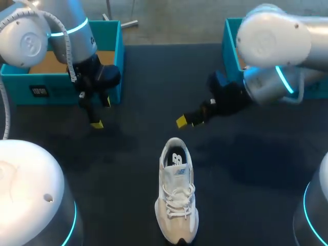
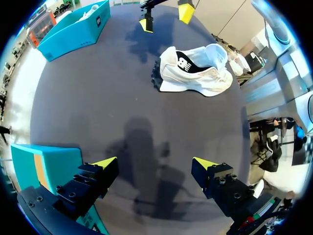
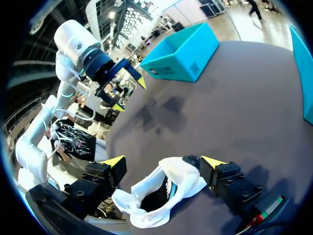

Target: Take the shoe out of the shoebox, open the shoe tongue, remove and reinsert the insole, then place the shoe into the shoebox

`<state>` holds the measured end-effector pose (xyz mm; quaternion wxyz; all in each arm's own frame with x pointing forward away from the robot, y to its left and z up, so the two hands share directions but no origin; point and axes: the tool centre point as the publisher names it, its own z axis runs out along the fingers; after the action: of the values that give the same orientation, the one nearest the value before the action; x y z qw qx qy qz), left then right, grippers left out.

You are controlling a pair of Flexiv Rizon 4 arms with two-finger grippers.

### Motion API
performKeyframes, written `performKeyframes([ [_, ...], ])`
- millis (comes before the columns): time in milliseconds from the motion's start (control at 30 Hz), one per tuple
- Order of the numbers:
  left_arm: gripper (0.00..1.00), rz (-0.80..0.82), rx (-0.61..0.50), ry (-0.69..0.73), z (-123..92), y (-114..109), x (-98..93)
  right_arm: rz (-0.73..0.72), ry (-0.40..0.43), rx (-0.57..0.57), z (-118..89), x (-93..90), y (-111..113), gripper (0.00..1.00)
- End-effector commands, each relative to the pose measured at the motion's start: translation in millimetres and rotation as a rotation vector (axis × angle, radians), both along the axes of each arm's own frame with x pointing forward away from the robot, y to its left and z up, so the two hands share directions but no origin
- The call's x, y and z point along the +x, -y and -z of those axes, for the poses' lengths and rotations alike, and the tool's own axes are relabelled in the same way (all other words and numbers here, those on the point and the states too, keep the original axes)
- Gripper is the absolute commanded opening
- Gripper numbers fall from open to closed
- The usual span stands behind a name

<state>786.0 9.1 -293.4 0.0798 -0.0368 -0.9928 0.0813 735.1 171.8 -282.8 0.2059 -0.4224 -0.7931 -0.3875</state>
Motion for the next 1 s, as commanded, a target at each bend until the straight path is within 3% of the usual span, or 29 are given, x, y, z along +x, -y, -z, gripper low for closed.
performKeyframes([
  [33,1.0,-0.001,0.006,0.009,6,1,-8.7,0.154,0.128,-0.182,11,-12.5,-11,1.0],
  [533,1.0,0.012,0.002,0.003,13,-2,-33.8,0.176,0.165,-0.295,1,-24.0,-11,1.0],
  [1000,1.0,-0.019,0.005,0.016,11,-7,-40.0,-0.17,0.144,-0.307,-8,-25.9,-9,1.0],
])
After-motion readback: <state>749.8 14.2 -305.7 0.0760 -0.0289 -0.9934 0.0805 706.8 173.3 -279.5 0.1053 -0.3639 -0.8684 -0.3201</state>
